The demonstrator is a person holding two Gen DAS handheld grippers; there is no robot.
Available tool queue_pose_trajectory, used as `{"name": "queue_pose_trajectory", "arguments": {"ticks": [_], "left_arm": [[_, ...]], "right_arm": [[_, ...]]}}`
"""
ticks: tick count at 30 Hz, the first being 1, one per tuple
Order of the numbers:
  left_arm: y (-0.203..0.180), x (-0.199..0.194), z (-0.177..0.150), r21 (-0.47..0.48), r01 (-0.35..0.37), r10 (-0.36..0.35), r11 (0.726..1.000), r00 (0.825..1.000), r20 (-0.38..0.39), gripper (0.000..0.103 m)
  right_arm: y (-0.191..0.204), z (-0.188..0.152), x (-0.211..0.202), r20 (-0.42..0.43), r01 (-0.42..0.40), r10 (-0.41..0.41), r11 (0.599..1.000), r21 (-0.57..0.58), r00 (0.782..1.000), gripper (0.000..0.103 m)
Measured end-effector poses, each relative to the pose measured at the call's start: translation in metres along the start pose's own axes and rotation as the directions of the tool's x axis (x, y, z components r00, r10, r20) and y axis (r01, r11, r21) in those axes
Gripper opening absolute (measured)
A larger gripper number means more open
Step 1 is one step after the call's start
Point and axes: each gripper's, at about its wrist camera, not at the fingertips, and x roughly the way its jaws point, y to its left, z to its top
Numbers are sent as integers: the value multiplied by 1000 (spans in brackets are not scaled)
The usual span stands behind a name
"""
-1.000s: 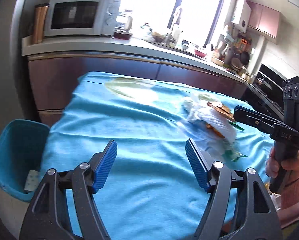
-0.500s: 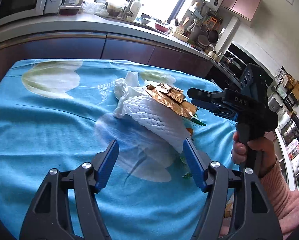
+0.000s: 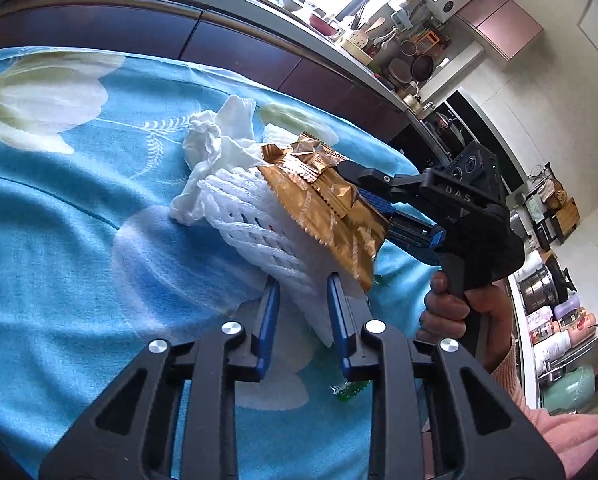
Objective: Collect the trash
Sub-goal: 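Grasp the white foam net with the left tool while the right tool grasps the gold wrapper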
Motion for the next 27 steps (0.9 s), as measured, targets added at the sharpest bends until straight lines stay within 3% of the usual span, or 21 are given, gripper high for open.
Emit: {"name": "queue_pose_trajectory", "arguments": {"ticks": [3, 9, 19, 22, 27], "left_arm": [[0, -4, 0, 2, 5, -5, 1000, 1000, 17, 13], [-6, -31, -3, 43, -22, 19, 999, 997, 73, 12], [5, -102, -18, 44, -95, 86, 994, 981, 176, 12], [9, -121, -24, 38, -122, 112, 992, 975, 194, 12], [16, -149, -35, 17, -174, 166, 985, 961, 222, 12]], "right_arm": [[3, -1, -7, 16, -15, 15, 1000, -16, 1000, 8], [19, -3, -22, 49, -46, 50, 996, -74, 998, 7], [56, -17, -32, 70, 28, -11, 966, -258, 998, 10], [65, -24, -27, 55, 51, -36, 949, -311, 998, 3], [85, -35, -23, 52, 50, -33, 925, -377, 998, 2]]}}
